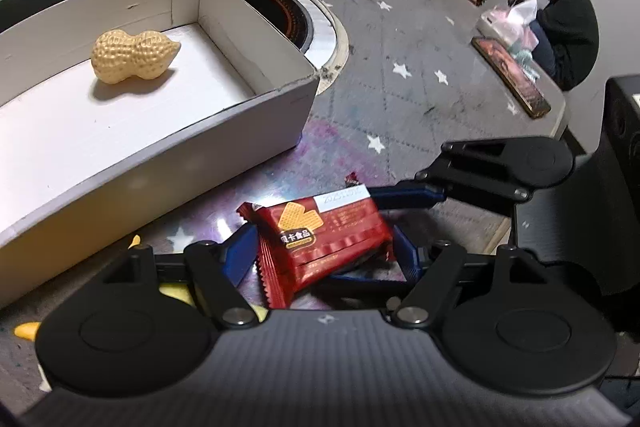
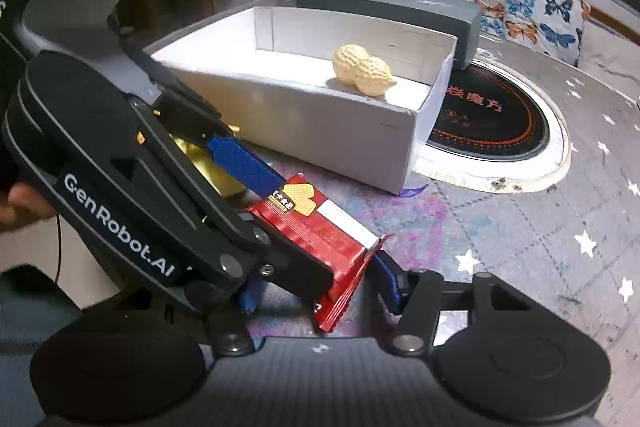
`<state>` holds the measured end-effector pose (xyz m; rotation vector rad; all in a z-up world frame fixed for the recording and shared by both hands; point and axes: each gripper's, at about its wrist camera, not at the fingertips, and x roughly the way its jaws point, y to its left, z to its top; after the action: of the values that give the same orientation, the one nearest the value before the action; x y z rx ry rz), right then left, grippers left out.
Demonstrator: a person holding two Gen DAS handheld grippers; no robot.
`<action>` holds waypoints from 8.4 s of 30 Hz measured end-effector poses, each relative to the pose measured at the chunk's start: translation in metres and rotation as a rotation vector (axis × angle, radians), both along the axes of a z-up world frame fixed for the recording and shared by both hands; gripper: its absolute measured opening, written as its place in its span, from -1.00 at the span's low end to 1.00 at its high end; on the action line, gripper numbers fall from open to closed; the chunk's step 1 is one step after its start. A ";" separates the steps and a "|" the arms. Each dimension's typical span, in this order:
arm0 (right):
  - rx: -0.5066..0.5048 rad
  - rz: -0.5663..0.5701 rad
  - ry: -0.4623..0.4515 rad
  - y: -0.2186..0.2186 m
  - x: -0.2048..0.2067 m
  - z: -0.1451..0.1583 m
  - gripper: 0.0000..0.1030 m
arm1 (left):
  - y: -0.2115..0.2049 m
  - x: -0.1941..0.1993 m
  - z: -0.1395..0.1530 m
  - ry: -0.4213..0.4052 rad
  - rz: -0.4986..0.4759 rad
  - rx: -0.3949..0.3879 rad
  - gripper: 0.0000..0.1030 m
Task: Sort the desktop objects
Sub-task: 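Lift the red packet with the left tool toward the white box, then lower the packet into the box and open the left tool, then grasp the yellow chick plush with the left tool, then carry the chick into the box and open the left tool, then move the left tool to the yellow rubber duck, then grasp the yellow rubber duck with the left tool and lift, then lower the duck into the white box and open the left tool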
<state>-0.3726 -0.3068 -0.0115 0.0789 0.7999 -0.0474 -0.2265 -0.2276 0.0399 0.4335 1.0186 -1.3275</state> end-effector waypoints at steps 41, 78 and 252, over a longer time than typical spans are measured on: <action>0.016 0.121 0.022 -0.030 0.163 0.019 0.09 | 0.004 0.167 0.000 0.105 0.259 -0.074 0.38; 0.044 0.226 -0.079 0.047 0.033 0.024 0.59 | 0.083 0.051 0.026 -0.043 0.151 -0.149 0.38; -0.131 0.200 -0.130 -0.003 0.099 0.081 -0.05 | 0.067 0.092 0.073 -0.112 0.295 -0.240 -0.04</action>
<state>-0.2737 -0.3098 0.0693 -0.1212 0.6693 0.0932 -0.1341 -0.1606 0.1125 0.1662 0.7846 -1.1286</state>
